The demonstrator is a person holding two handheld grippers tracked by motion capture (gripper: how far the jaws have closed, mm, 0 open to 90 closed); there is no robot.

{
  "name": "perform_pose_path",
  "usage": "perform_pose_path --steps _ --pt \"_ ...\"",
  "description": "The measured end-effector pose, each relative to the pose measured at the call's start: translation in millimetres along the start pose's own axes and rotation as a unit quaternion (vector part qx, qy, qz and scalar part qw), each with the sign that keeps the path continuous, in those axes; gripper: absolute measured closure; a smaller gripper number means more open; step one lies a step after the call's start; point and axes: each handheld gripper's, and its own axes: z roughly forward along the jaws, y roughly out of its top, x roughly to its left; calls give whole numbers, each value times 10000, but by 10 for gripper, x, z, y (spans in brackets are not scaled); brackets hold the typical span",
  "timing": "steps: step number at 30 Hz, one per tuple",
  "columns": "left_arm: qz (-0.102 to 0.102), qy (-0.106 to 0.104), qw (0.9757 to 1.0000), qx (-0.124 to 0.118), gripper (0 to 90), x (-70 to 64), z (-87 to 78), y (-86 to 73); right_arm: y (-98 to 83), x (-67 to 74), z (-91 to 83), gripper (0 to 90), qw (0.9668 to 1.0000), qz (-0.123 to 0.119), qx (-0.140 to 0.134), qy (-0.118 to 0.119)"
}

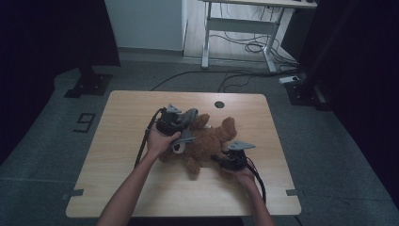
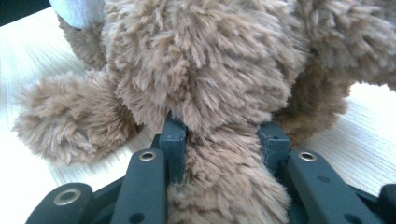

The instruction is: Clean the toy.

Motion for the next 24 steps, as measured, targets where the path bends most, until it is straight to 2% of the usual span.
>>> perform_pose_path --steps 3,8,10,14,16,18,19,22,24 --pt "-166 -171 9997 -31 800 48 28 -122 -3 4 1 628 10000 -21 14 5" --pt "-159 -267 9994 -164 804 14 -42 -294 -7 27 -12 609 9999 -71 79 -26" --pt "-113 -245 9993 -241 807 -18 -68 -356 -14 32 -25 578 9999 -4 116 -34" --pt "-172 -321 9984 -432 810 -74 -119 -504 -27 33 -73 488 9997 136 183 7" --pt "-134 -330 9981 -496 811 -106 -148 -559 -51 39 -138 435 9999 120 19 -58" --pt "-96 -336 9979 -541 811 -142 -172 -599 -51 16 -204 386 9996 237 -72 -102" --pt "-70 -349 9979 -549 811 -161 -182 -616 -43 -8 -263 367 9991 320 -237 -151" --pt "-4 -337 9976 -609 811 -211 -207 -668 20 -59 -405 288 9958 598 -629 -293" --pt "60 -322 9971 -684 811 -247 -225 -722 94 -71 -488 253 9933 655 -830 -464"
